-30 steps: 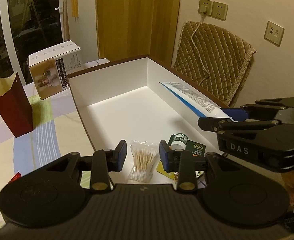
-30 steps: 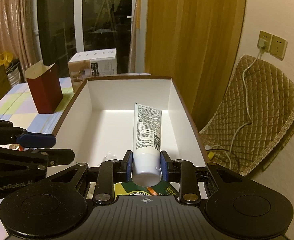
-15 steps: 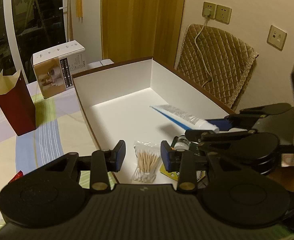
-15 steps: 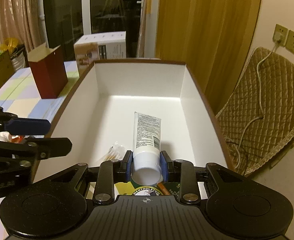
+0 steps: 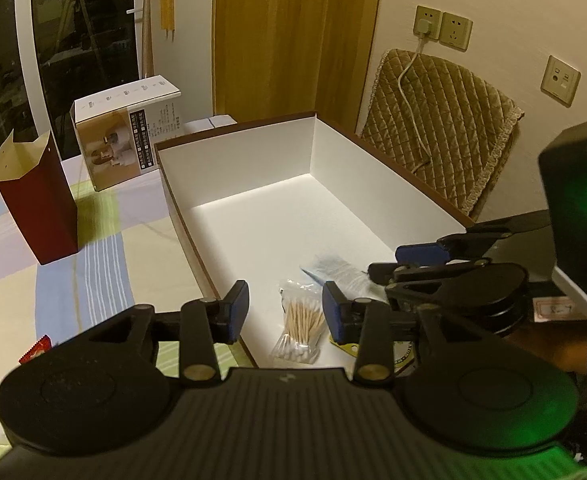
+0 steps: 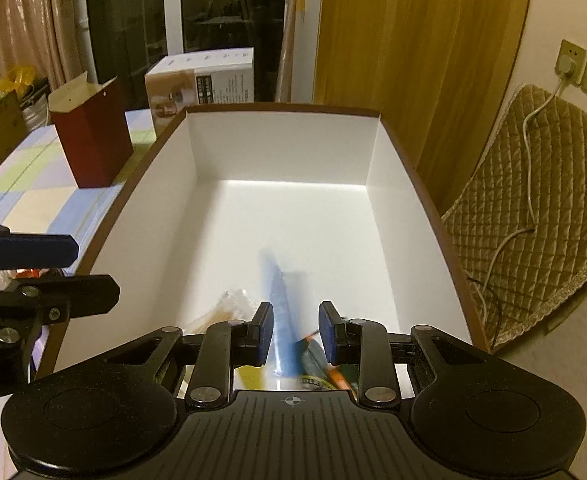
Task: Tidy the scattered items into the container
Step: 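Open the right gripper to drop the white tube into the box, then withdraw both grippers from the box back toward the table items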
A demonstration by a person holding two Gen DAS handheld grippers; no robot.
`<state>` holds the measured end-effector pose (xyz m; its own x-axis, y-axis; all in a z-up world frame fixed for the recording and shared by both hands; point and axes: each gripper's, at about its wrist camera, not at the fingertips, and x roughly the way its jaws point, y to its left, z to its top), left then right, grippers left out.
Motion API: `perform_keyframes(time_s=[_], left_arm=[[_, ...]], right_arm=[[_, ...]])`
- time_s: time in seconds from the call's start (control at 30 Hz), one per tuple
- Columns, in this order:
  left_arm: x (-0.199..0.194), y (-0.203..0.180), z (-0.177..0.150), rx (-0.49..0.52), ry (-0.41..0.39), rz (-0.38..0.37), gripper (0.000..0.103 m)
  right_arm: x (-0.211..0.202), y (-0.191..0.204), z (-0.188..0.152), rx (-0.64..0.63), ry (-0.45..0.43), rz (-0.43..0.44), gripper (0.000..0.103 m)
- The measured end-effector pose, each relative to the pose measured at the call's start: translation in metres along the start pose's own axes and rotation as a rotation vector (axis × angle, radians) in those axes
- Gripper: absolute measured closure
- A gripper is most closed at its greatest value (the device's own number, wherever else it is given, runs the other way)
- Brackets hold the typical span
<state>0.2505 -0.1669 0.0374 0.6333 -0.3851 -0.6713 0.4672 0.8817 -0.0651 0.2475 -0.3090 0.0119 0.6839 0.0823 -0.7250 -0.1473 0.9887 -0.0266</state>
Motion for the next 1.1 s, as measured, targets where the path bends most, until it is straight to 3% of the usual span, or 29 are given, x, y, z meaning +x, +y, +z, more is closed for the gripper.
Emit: perform_keyframes(time_s=[0.57,0.83,0.87,0.9,0.93,0.97,1.1], left_arm=[[-0.020,0.002,-0.002,-0.013,-0.013,0.004,0.065],[-0.043,0.009,-0.010,-0.040,-0.023,0.027,0.046],[-0.047,0.010,-0.012,-0.047,-0.025,0.029,0.044],[-0.050,0.011,-0.013,-0.053,-0.029,0.028,0.039],[-0.054,0.013,-0.015,-0.058,-0.032,0.027,0.035],[-0.058,0.014,-0.017,-0.061,-0.035,0.028,0.033],[-0.074,0.018,-0.025,-0.074,-0.048,0.040,0.018]], right_arm=[[-0.042,-0.001,0.003,0.030,-0.065,-0.014,0.071],[-0.070,-0.003,0.000,0.055,-0.095,-0.034,0.071],[-0.073,-0.003,0.000,0.063,-0.098,-0.033,0.069],[-0.077,-0.004,0.000,0.072,-0.101,-0.034,0.060],[-0.082,-0.005,-0.001,0.084,-0.114,-0.036,0.022],[-0.088,-0.006,-0.002,0.098,-0.141,-0.039,0.009],[-0.109,-0.003,-0.004,0.099,-0.176,-0.031,0.009]])
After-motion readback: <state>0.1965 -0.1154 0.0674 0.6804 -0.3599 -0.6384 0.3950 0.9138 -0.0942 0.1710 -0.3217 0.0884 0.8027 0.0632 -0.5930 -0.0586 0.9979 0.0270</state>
